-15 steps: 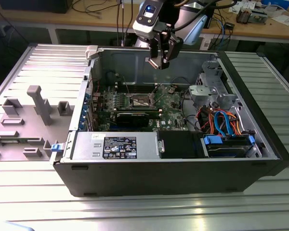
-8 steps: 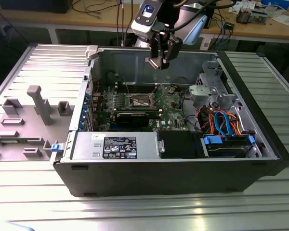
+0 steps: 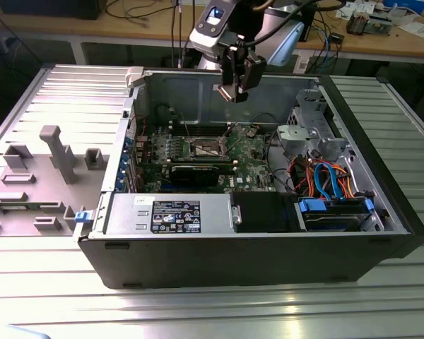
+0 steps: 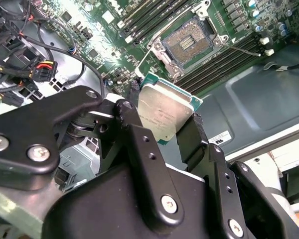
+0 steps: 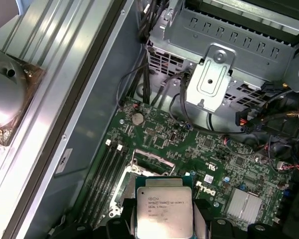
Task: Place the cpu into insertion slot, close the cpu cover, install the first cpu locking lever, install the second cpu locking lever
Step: 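Place the cpu into insertion slot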
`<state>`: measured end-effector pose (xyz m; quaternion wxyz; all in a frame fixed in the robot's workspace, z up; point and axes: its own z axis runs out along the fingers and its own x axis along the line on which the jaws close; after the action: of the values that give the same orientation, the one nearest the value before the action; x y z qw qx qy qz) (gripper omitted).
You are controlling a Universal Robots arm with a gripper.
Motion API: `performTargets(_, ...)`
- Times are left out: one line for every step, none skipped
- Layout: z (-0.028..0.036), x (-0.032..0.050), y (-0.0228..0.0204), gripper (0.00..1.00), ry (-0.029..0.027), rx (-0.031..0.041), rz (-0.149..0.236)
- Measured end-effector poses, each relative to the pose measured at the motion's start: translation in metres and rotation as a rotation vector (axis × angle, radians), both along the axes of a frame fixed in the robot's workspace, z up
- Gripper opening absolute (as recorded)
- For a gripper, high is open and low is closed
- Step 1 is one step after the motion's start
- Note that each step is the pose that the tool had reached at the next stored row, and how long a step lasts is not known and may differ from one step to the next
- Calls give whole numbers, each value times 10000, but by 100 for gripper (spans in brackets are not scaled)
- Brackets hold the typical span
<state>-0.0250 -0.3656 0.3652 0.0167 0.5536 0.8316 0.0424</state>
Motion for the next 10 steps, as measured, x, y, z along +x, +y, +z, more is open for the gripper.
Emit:
performTargets(0, 0, 0, 55, 1, -1, -63)
performTargets(0, 0, 0, 55, 1, 0, -104)
performTargets(-1, 0, 0, 55, 0, 0, -200)
performTargets(-1, 0, 0, 55, 0, 0, -257)
performTargets(-2, 0, 0, 55, 1, 0, -306)
performTargets(-5, 0, 0, 55, 0, 0, -552)
performTargets(-6, 0, 0, 55, 0, -4, -850)
performTargets(-7, 0, 0, 55, 0, -6, -1004)
performTargets(-8, 0, 0, 55, 0, -7, -1135)
performTargets(-9, 0, 0, 55, 0, -8, -1235)
